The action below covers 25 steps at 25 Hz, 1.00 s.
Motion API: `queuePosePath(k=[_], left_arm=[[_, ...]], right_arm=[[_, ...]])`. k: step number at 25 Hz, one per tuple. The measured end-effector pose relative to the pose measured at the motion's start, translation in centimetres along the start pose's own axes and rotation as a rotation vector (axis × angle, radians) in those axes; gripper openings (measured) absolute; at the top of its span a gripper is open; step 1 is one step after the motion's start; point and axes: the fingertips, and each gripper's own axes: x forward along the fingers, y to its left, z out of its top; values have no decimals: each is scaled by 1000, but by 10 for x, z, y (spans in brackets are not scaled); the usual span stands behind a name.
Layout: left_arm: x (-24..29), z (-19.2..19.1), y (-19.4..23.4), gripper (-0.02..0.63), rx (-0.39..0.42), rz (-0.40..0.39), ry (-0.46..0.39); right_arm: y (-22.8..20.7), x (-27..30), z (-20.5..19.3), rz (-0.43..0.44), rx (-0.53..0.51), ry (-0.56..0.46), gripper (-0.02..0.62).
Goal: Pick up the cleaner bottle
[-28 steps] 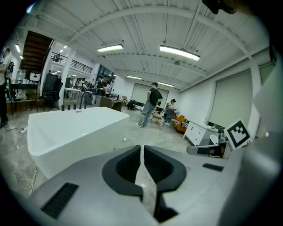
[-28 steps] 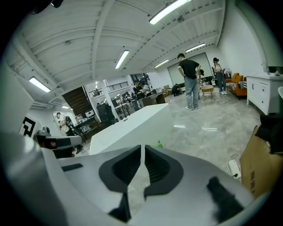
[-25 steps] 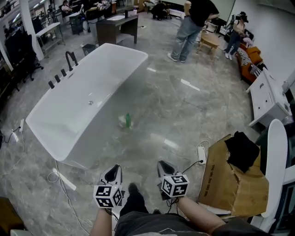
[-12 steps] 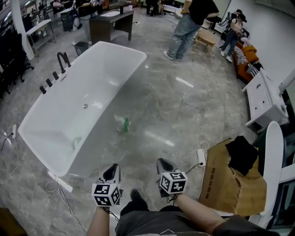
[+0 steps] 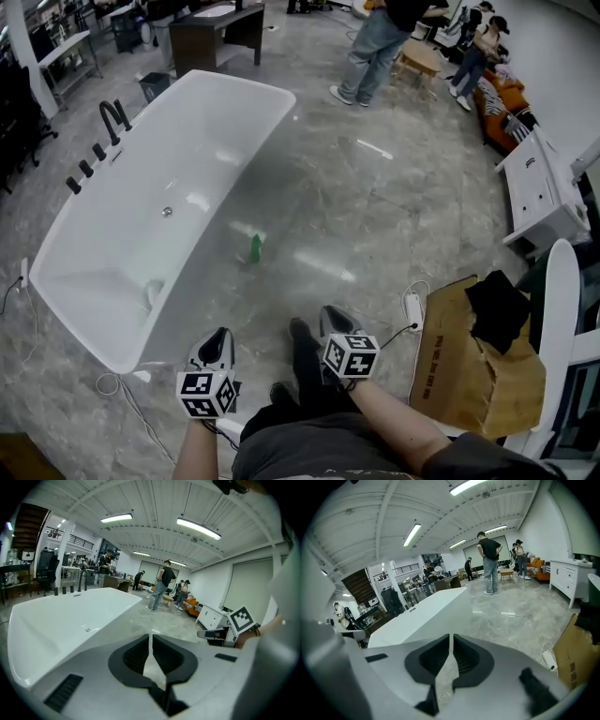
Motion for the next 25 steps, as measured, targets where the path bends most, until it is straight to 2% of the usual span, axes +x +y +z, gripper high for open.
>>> queuePosePath(k=[5,8,11,15,20,25], left_arm=[[31,13,19,35,2,42,-16],[56,19,32,35,-24,77,-41],[85,26,40,35,-44,77,-57],[130,26,61,35,-30,96,-65],[201,10,99,35,-50,121,-39],[268,-34,138,35,-92,140,13]], right_arm=[[-14,59,18,0,25,0,37],[-25,101,26,0,19,16,37],[-34,143,38,7,3,26,37],[-39,205,46,32,-16,29,37],[-33,287,34,76,-74,71,37],[-33,364,-7,110,-126,118,37]])
